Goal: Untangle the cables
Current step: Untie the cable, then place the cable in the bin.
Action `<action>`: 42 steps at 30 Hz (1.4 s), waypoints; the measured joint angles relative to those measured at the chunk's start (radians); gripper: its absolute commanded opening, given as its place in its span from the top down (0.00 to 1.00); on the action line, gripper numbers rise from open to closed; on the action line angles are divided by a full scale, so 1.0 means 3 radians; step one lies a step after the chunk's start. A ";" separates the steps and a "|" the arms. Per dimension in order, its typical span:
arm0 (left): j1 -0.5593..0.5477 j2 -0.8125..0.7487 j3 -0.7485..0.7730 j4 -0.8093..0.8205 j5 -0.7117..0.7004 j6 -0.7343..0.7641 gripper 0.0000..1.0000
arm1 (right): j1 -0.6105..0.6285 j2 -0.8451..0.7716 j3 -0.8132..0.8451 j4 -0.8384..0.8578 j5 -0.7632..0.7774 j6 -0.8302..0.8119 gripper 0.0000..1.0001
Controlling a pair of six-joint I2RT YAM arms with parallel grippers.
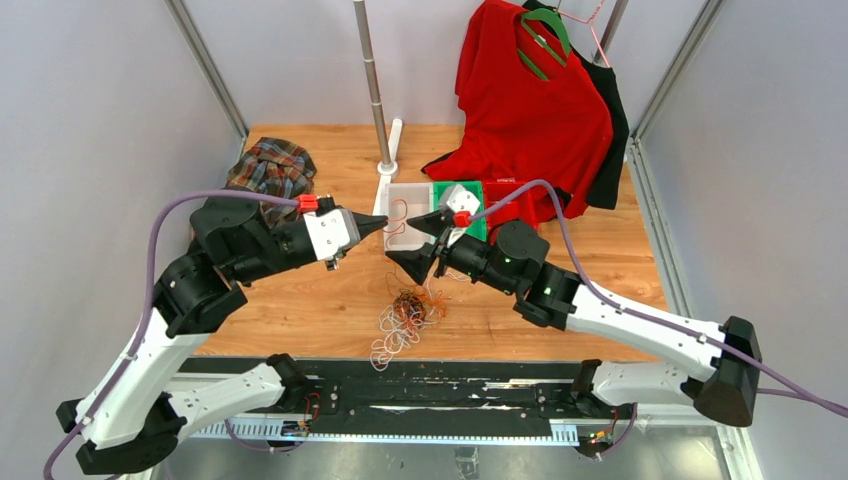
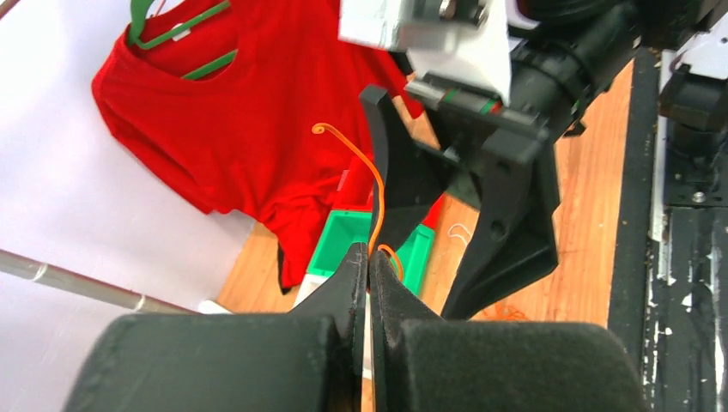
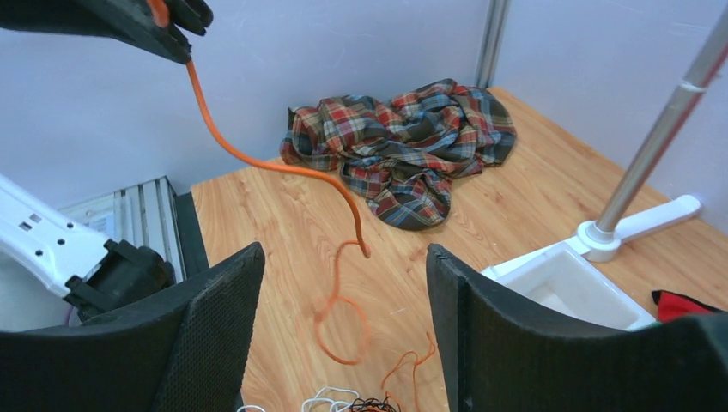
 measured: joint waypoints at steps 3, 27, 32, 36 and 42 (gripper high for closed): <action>0.0000 -0.0005 -0.0006 0.0010 0.0070 -0.0053 1.00 | 0.0003 0.0174 0.0100 -0.0033 -0.0153 -0.0081 0.49; 0.0000 -0.0280 -0.0191 0.0149 0.0010 -0.0112 0.98 | -0.0086 0.0399 -0.0083 0.0259 0.0111 0.0195 0.99; 0.0000 -0.0369 -0.0443 0.0113 -0.0085 -0.0070 0.69 | -0.0444 0.0084 -0.0184 0.0239 0.0122 0.0406 0.99; 0.0000 -0.0306 -0.0533 -0.0071 -0.0098 0.0036 0.29 | -0.0735 -0.0099 -0.0179 0.0172 0.0140 0.0561 0.99; 0.0000 -0.0146 -0.0746 -0.0518 -0.0228 0.0381 0.14 | -0.1236 -0.0136 -0.0084 -0.0240 0.0453 0.0632 0.99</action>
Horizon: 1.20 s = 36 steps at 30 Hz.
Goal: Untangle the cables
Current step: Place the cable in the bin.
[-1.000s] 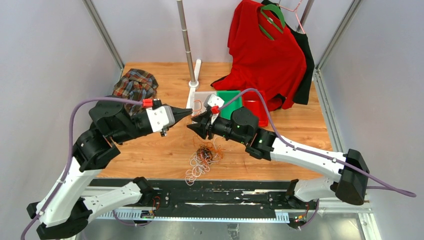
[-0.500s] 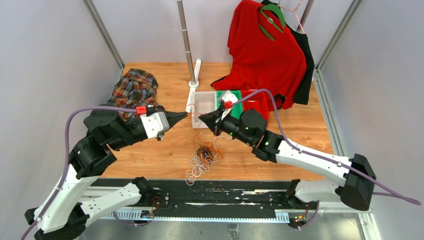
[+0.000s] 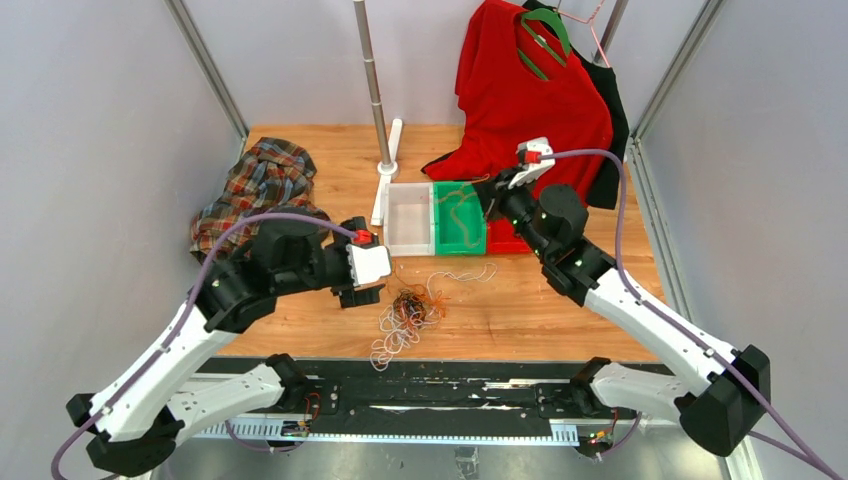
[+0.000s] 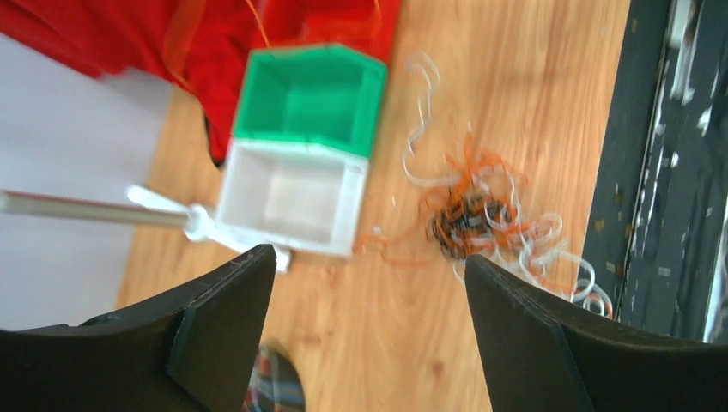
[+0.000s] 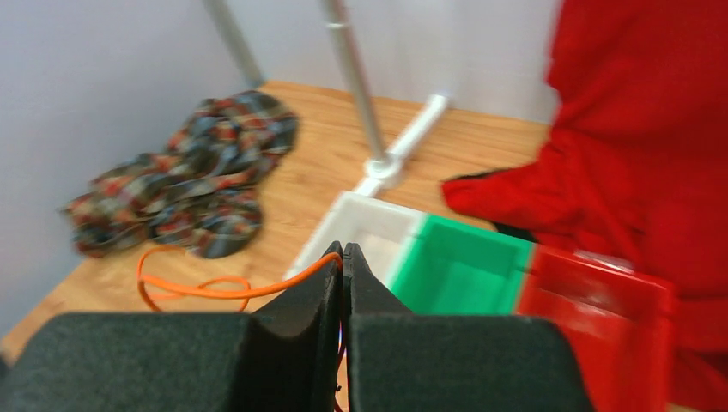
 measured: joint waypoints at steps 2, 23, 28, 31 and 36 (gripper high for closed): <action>0.0000 0.0053 -0.0104 -0.0123 -0.0104 0.0078 0.07 | -0.0154 0.0038 0.0060 -0.0149 0.0126 -0.0014 0.99; 0.0058 0.0196 -0.0238 -0.0487 -0.0373 -0.0097 0.00 | -0.0987 0.0975 0.0263 -0.0427 0.0647 -0.0231 0.99; 0.0142 0.0196 -0.0238 -0.0487 -0.0341 -0.0160 0.00 | -0.0987 0.1078 0.0294 -0.0379 0.0617 -0.0268 0.99; 0.0195 0.0196 -0.0238 -0.0487 -0.0300 -0.0197 0.00 | -0.0987 0.1119 0.0334 -0.0371 0.0535 -0.0268 0.99; 0.0275 0.0223 -0.0238 -0.0487 -0.0245 -0.0266 0.00 | -0.0985 0.1246 0.0604 -0.0366 0.0436 -0.0264 0.99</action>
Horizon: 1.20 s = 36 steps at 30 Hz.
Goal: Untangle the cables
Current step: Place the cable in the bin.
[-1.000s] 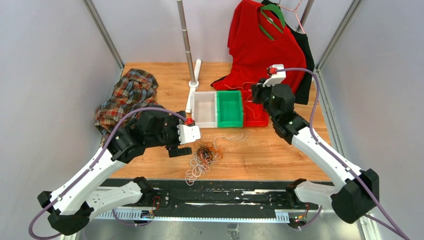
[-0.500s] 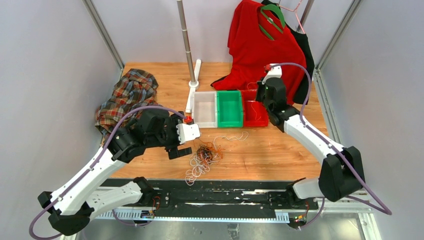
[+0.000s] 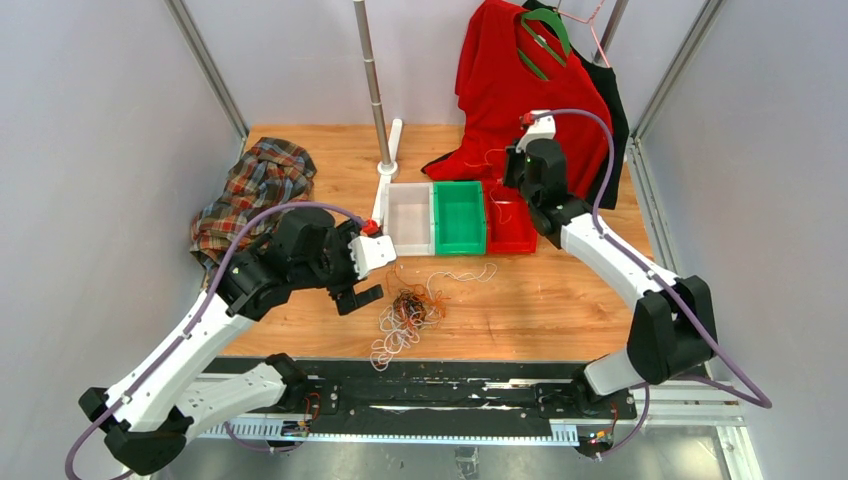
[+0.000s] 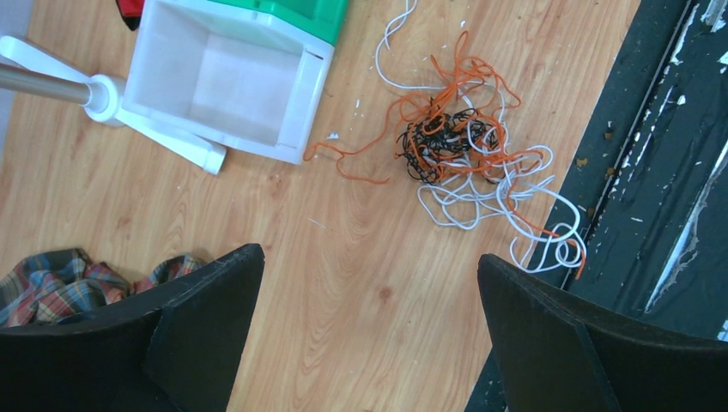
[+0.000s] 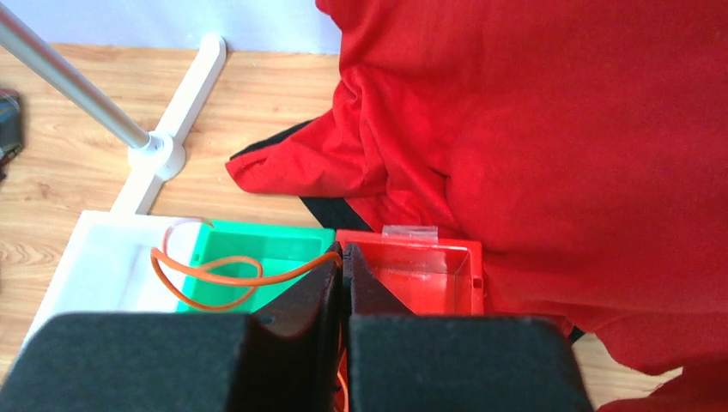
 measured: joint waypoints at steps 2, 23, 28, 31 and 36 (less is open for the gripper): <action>0.0013 0.0022 0.0001 0.0000 0.0018 -0.0019 0.00 | 0.0000 0.0028 0.0067 0.0023 -0.0005 -0.0001 0.99; 0.0052 0.0017 0.0039 -0.0001 0.0039 -0.0118 0.02 | 0.0099 0.0366 -0.0013 0.0443 0.0336 -0.0385 0.99; 0.0053 -0.0011 0.0039 -0.0001 0.0038 -0.0118 0.02 | 0.0097 0.0408 -0.0361 0.0594 0.0399 -0.0439 0.99; 0.0053 -0.0023 0.0039 -0.0003 0.0039 -0.0118 0.02 | 0.0097 0.0408 -0.0511 0.0621 0.0390 -0.0435 0.99; 0.0053 -0.0023 0.0039 -0.0001 0.0041 -0.0127 0.02 | 0.0098 0.0347 -0.0404 0.0596 0.0286 -0.0402 0.99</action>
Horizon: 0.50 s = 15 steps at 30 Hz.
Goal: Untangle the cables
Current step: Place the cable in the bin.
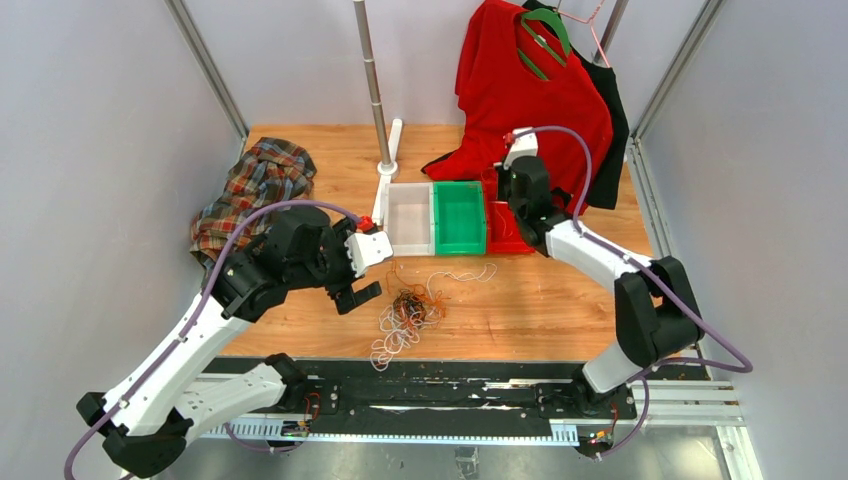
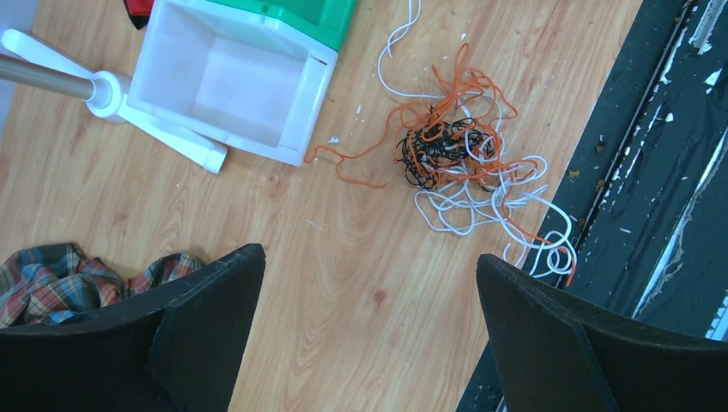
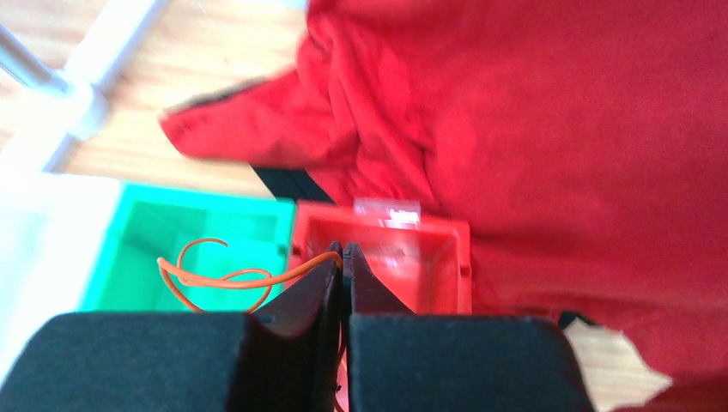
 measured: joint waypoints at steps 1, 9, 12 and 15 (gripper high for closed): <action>0.0000 0.0000 0.0000 0.0001 0.0000 -0.0003 0.02 | 0.0003 -0.0022 0.0083 -0.0006 -0.0034 0.0022 0.99; 0.0000 0.0000 0.0000 0.0006 -0.0001 -0.0017 0.02 | 0.0216 -0.0023 0.0824 0.0011 -0.0278 0.0256 0.99; 0.0000 0.0000 0.0000 0.0008 -0.0004 -0.0022 0.02 | 0.0384 0.0148 0.1011 0.0039 -0.0355 0.0343 0.99; 0.0000 0.0000 0.0000 0.0008 -0.0011 -0.0027 0.02 | 0.0512 0.0412 0.1095 0.0053 -0.0423 0.0474 0.99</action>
